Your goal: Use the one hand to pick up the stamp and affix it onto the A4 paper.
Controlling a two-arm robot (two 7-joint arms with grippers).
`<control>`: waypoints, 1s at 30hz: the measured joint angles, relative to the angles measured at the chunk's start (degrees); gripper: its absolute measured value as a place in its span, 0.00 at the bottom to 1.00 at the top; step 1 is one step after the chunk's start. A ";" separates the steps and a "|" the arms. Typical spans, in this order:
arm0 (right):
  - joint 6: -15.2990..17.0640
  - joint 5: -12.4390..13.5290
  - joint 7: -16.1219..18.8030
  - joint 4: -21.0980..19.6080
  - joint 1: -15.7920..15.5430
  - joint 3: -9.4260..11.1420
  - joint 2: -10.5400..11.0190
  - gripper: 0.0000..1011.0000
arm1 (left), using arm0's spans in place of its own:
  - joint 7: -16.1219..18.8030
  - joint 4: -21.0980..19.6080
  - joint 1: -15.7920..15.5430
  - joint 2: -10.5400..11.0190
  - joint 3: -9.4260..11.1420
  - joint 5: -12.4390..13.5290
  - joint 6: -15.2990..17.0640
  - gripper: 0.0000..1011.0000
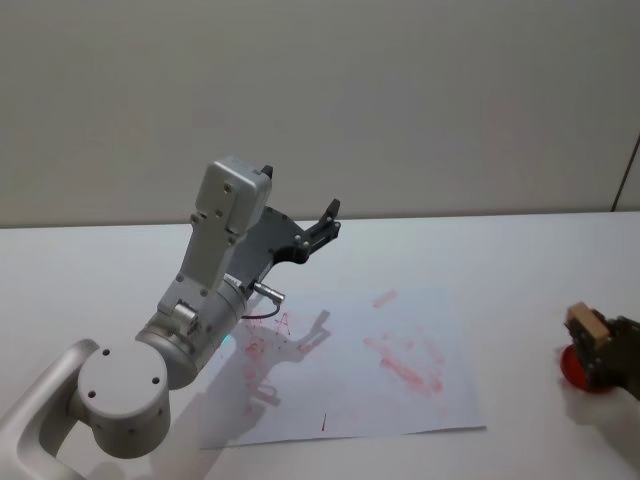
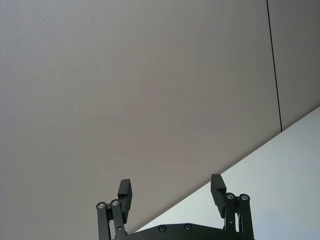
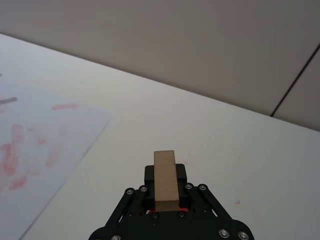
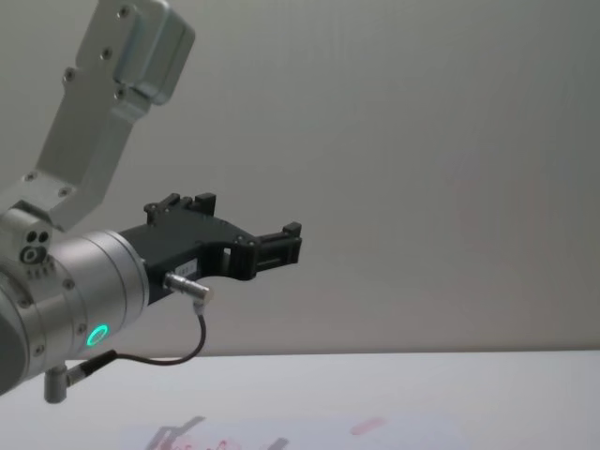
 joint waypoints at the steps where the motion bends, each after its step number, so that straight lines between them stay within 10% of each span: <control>1: -0.54 0.18 0.74 -0.10 0.26 -0.10 -0.17 0.22 | 0.00 0.00 0.00 0.00 0.00 0.00 0.00 0.99; 30: -4.92 1.26 19.46 9.43 11.54 -7.61 -11.16 0.22 | 0.00 0.00 0.00 0.00 0.00 0.00 0.00 0.99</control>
